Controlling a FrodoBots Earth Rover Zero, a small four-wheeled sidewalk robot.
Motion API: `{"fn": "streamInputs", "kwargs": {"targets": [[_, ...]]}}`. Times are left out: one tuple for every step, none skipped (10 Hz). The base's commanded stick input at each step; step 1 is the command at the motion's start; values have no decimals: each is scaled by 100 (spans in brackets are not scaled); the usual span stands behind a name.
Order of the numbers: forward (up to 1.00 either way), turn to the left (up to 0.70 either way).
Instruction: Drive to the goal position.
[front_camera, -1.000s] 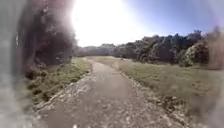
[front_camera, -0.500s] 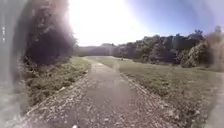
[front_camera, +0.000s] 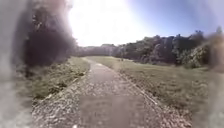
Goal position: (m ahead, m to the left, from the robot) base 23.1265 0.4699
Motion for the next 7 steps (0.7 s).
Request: {"fn": "streamInputs", "kwargs": {"targets": [[100, 10], [100, 37], [100, 33], [100, 25], [100, 17], [100, 1], [100, 1]]}}
